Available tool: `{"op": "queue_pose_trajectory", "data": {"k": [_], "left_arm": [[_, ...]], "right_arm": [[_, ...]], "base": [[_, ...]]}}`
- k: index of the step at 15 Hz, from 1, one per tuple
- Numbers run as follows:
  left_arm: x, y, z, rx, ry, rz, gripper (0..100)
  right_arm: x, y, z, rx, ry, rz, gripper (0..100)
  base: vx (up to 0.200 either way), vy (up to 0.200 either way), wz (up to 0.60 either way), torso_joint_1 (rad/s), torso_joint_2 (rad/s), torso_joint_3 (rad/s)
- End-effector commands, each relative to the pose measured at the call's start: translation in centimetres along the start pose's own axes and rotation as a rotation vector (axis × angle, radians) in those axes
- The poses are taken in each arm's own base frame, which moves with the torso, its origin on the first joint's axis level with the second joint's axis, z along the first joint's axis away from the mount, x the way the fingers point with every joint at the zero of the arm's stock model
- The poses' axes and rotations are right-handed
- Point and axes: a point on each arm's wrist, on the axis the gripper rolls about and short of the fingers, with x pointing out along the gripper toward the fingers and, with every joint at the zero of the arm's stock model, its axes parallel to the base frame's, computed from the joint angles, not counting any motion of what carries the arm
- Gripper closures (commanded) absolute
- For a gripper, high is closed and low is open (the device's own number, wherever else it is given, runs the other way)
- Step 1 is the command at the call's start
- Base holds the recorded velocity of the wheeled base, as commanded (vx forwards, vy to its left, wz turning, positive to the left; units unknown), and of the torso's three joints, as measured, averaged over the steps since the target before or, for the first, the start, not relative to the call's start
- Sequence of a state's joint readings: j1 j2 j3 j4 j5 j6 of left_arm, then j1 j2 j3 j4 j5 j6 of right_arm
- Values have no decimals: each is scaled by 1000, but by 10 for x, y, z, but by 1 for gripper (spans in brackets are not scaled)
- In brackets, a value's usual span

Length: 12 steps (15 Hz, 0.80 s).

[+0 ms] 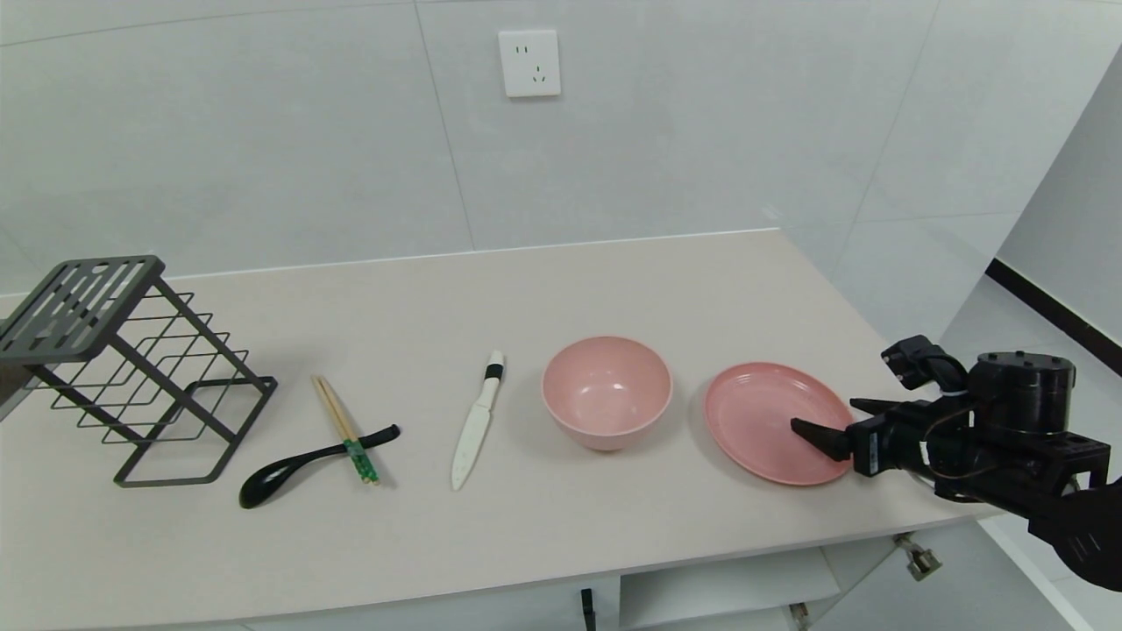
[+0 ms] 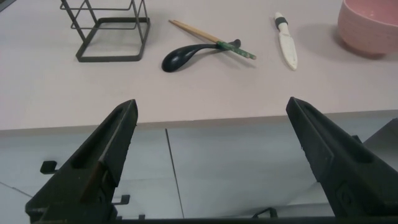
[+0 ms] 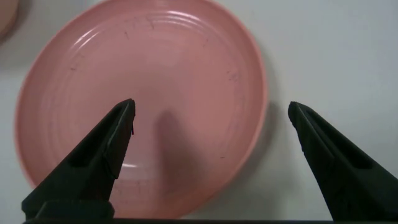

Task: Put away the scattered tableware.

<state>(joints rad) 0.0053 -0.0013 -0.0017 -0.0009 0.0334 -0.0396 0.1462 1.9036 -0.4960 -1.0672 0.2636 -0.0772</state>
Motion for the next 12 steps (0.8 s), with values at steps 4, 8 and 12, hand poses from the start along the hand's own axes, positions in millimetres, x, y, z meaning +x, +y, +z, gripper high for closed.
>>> {"op": "queue_pose_trajectory", "data": {"k": [4, 8, 12], "left_arm": [[0, 0, 0, 0, 1, 0, 0], [0, 0, 0, 0, 1, 3, 0], [0, 0, 0, -2, 2, 6, 0]], "right_arm": [[5, 4, -7, -2, 27, 21, 0], [12, 6, -10, -6, 28, 34, 0], [13, 11, -12, -10, 37, 51, 100]], "base": [[0, 0, 0, 0, 0, 0], [0, 0, 0, 0, 0, 0], [0, 0, 0, 0, 0, 0]]}}
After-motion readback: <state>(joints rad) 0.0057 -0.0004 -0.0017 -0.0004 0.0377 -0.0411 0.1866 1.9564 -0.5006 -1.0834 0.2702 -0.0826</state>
